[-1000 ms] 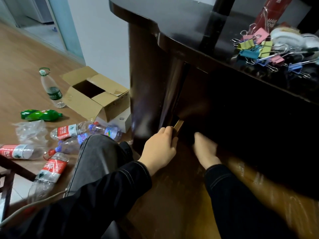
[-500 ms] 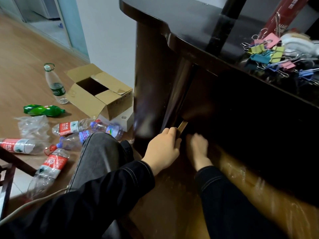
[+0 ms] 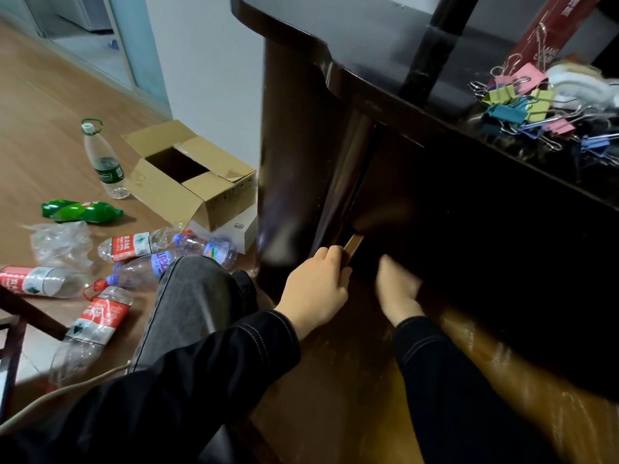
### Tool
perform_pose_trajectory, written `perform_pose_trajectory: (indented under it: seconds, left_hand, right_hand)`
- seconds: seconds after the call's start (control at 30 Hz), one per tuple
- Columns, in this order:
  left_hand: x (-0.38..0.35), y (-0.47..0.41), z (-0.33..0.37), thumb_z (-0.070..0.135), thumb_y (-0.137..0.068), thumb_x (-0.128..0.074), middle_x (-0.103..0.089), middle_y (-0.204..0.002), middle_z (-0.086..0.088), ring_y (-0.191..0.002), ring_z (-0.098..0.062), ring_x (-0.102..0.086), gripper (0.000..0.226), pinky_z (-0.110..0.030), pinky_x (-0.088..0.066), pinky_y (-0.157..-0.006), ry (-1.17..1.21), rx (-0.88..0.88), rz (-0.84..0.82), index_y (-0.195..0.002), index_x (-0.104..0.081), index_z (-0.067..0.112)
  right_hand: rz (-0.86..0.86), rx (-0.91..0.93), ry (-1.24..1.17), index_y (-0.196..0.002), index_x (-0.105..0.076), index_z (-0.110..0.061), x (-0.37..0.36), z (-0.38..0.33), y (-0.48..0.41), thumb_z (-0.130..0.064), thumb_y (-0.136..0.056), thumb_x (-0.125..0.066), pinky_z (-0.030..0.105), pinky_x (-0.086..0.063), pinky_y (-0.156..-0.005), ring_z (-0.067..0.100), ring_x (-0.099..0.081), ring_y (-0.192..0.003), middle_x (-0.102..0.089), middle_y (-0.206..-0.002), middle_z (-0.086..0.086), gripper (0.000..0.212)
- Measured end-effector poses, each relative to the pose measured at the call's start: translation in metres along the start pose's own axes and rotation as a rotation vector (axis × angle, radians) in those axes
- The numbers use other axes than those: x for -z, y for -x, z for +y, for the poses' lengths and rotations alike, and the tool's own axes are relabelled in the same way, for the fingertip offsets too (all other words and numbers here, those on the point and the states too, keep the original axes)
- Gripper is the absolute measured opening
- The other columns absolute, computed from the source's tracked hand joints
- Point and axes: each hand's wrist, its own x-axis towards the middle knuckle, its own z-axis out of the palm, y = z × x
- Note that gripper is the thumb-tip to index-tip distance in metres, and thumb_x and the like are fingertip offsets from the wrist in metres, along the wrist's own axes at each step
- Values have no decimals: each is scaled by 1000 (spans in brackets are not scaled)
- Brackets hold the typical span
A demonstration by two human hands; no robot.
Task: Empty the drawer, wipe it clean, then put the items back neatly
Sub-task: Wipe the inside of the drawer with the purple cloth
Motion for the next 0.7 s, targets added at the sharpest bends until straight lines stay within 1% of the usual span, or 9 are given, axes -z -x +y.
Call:
perform_pose_trajectory:
  seconds: [0.03,0.13,0.2,0.27,0.37,0.47,0.57,0.63,0.7]
  left_hand:
    - [1,0,0,36,-101,-46,-57,-113,-4,-96,-31,-60,32,-40,-47,-77,-3,0,-2,-126,-48,15]
    - [0,0,0,36,-101,-46,-57,-114,-4,-97,-31,-60,32,-40,-48,-78,-2,-2,-11,-126,-47,16]
    - [-1,0,-1,36,-101,-46,-57,-114,-4,-97,-30,-60,32,-41,-48,-78,1,-5,-10,-126,-47,16]
    - [-1,0,-1,36,-102,-45,-57,-113,-3,-96,-29,-60,32,-41,-49,-78,-2,-6,-8,-126,-47,16]
    - [0,0,0,37,-102,-44,-57,-113,-3,-95,-28,-60,32,-40,-49,-78,-8,-4,-16,-127,-46,16]
    - [1,0,0,37,-102,-44,-57,-116,-3,-98,-29,-60,33,-42,-50,-81,-10,1,-19,-128,-46,16]
    - [0,0,0,37,-102,-44,-57,-117,-4,-99,-30,-61,33,-43,-51,-81,-13,-8,-15,-127,-47,15]
    - [0,-1,0,37,-102,-44,-57,-115,-4,-97,-30,-61,32,-42,-51,-79,-17,-7,-12,-125,-47,15]
    - [0,0,0,37,-102,-44,-57,-114,-4,-95,-30,-61,31,-41,-50,-78,-16,-3,-20,-124,-47,15]
  right_hand:
    - [-8,1,-9,-130,-54,-8,2,-6,-1,-11,-107,-33,31,-47,-83,26,-61,-112,-61,-125,12,31]
    - [-84,198,37,-123,-59,-10,-3,-9,15,-12,-103,-41,39,-46,-88,32,-57,-113,-59,-126,14,26]
    - [-98,272,72,-126,-60,-15,-7,9,29,-14,-102,-47,42,-47,-92,34,-55,-116,-55,-130,12,27]
    - [-79,245,34,-130,-58,-16,-8,32,28,-14,-102,-49,41,-49,-93,32,-57,-117,-57,-132,11,30]
    - [-85,90,-55,-141,-50,-16,-1,50,13,-16,-102,-54,37,-50,-86,29,-60,-120,-61,-132,10,40]
    - [-61,177,-5,-138,-54,-17,-4,46,23,-12,-97,-59,37,-52,-88,27,-60,-120,-61,-133,7,41]
    - [-33,290,64,-142,-54,-19,-18,60,47,-7,-93,-62,38,-51,-95,28,-56,-124,-51,-144,8,50]
    - [-6,277,31,-145,-52,-22,-22,72,39,-11,-93,-66,36,-53,-93,25,-60,-122,-54,-143,7,54]
    - [-14,172,-53,-146,-50,-24,-16,74,24,-17,-97,-63,33,-54,-87,23,-62,-120,-62,-136,5,52]
